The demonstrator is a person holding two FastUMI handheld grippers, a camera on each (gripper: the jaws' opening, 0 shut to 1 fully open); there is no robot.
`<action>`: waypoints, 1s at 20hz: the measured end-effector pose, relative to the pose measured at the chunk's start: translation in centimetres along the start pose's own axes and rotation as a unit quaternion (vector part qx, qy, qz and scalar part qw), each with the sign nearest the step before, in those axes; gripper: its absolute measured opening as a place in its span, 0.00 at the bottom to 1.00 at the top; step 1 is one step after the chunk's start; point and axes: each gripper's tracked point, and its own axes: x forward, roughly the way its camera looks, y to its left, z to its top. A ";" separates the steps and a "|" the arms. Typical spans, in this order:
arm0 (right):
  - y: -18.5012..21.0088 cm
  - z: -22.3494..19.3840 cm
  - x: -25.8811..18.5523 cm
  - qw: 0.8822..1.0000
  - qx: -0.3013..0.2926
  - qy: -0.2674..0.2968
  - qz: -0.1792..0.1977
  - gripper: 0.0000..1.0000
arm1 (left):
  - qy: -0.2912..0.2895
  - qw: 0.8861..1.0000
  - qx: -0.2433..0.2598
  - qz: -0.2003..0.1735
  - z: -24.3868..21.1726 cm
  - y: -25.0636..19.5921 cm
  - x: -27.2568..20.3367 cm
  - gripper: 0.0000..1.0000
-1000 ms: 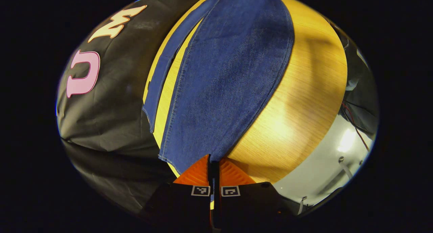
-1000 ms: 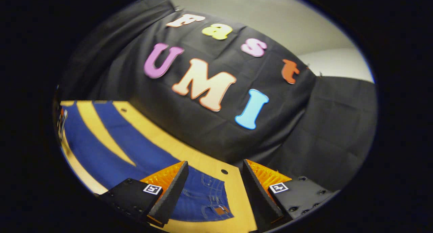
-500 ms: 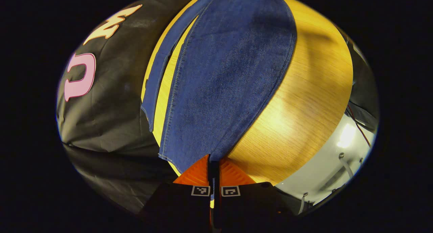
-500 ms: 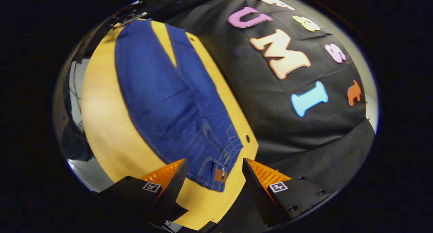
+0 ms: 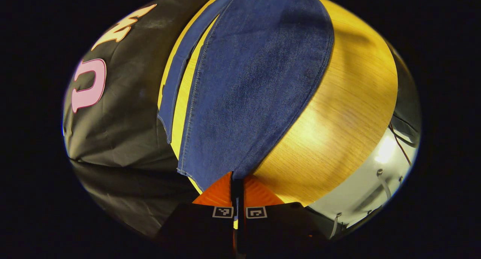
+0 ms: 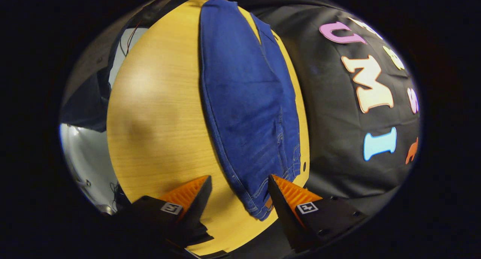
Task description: Grasp the waist and the cuffs of the jeans and fold them to make the two legs overlap; first hold the waist and fold one-third of the jeans toward the cuffs, then hold the cuffs and fold the remaining one-third in the same direction to finish folding.
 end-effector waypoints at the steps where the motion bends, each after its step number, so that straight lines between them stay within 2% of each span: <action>1: -0.2 -0.2 1.0 1.000 -0.016 -0.002 -0.012 0.88 | 0.003 1.000 -0.002 0.001 0.0 0.0 0.0 0.00; 2: -0.5 -0.4 1.8 0.999 -0.026 0.000 -0.025 0.76 | 0.005 1.000 -0.003 0.002 0.0 0.0 0.1 0.00; 3: -0.4 -1.0 2.6 0.999 -0.024 0.006 -0.028 0.71 | 0.008 1.000 -0.004 0.003 0.0 0.1 0.2 0.00; 5: 0.3 -1.7 3.4 1.000 0.011 0.013 -0.018 0.43 | 0.016 1.000 -0.007 0.005 0.0 0.1 0.2 0.00; 7: 0.4 -1.3 3.5 1.000 0.013 0.007 -0.022 0.16 | 0.023 1.000 -0.012 0.006 0.0 0.2 0.2 0.00; 8: 0.2 -1.2 3.6 1.000 0.015 0.003 -0.027 0.07 | 0.028 0.999 -0.017 0.004 0.0 0.2 0.2 0.00; 9: -0.1 -1.3 3.4 0.999 0.022 -0.001 -0.034 0.08 | 0.034 0.999 -0.023 0.002 0.0 0.2 0.2 0.00; 12: -0.4 -1.4 3.6 0.997 0.077 -0.008 -0.019 0.03 | 0.059 0.996 -0.060 -0.011 0.0 0.2 0.1 0.00; 13: -1.0 -1.2 3.3 0.996 0.087 -0.015 -0.024 0.03 | 0.065 0.995 -0.078 -0.014 0.2 0.4 0.0 0.00; 16: -4.0 -0.7 1.6 0.993 0.096 -0.031 -0.063 0.03 | 0.076 0.992 -0.101 -0.010 0.9 2.3 -1.3 0.00; 18: -6.9 -0.7 1.0 0.988 0.122 -0.034 -0.089 0.03 | 0.077 0.993 -0.093 0.012 1.6 5.1 -2.8 0.00; 20: -10.1 -0.5 0.0 0.982 0.147 -0.035 -0.114 0.03 | 0.072 0.991 -0.110 0.027 2.5 7.6 -3.9 0.00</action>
